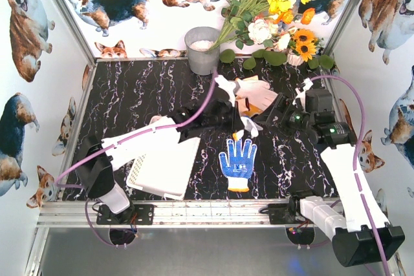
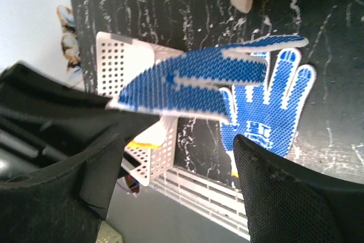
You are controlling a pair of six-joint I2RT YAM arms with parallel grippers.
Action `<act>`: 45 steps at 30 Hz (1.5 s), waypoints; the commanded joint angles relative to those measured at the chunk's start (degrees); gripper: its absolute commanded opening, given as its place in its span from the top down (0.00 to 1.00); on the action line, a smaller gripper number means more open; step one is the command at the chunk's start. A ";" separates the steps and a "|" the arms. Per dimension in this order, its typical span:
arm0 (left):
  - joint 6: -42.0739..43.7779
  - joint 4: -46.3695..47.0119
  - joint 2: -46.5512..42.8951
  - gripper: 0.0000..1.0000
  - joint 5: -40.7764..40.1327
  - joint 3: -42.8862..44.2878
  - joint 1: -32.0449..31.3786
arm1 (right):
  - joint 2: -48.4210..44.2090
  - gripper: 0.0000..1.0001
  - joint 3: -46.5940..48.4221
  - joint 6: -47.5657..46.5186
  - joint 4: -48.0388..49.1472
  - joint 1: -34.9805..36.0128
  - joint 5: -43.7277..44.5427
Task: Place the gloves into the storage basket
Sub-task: Pick up the glove from the center of the board.
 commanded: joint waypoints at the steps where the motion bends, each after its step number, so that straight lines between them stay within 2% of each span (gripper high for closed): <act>1: -14.99 10.32 -1.59 1.00 6.68 -2.71 3.06 | -3.17 0.20 -0.51 4.90 4.80 -0.13 -6.61; 6: -25.75 12.34 -3.10 1.00 1.38 -4.51 3.35 | -4.62 0.17 -2.47 4.82 5.69 -0.13 -10.04; 8: -32.92 17.10 -4.00 1.00 1.54 -7.50 3.41 | -5.05 0.17 -4.27 8.17 8.35 -0.11 -13.10; 12: -41.45 24.40 -5.32 1.00 0.19 -12.45 3.37 | -7.92 0.19 -10.78 17.96 18.88 -0.06 -15.81; 17: -45.97 28.86 -7.08 1.00 -2.46 -15.67 3.28 | -9.88 0.23 -17.01 28.52 30.95 -0.04 -17.80; 26: -49.32 33.60 -7.57 1.00 -3.46 -17.87 3.28 | -8.22 0.52 -21.32 36.64 40.40 0.12 -18.29; 34: -49.72 35.01 -6.60 1.00 -3.16 -17.76 2.92 | -6.25 0.67 -22.33 40.31 46.58 1.20 -19.43; 37: -49.81 35.46 -6.46 1.00 -3.16 -18.13 2.92 | -5.63 0.81 -22.26 41.61 49.13 1.74 -19.99; 39: -49.61 35.47 -6.73 1.00 -3.18 -18.59 2.94 | -5.47 0.94 -21.91 41.64 49.74 1.83 -20.21; 41: -49.09 34.97 -7.55 1.00 -3.88 -19.49 2.93 | -5.63 1.00 -21.49 41.04 49.31 1.80 -20.06; 45: -47.59 34.77 -8.85 0.76 -3.13 -21.41 3.16 | -5.85 1.00 -20.83 38.68 46.22 1.81 -20.08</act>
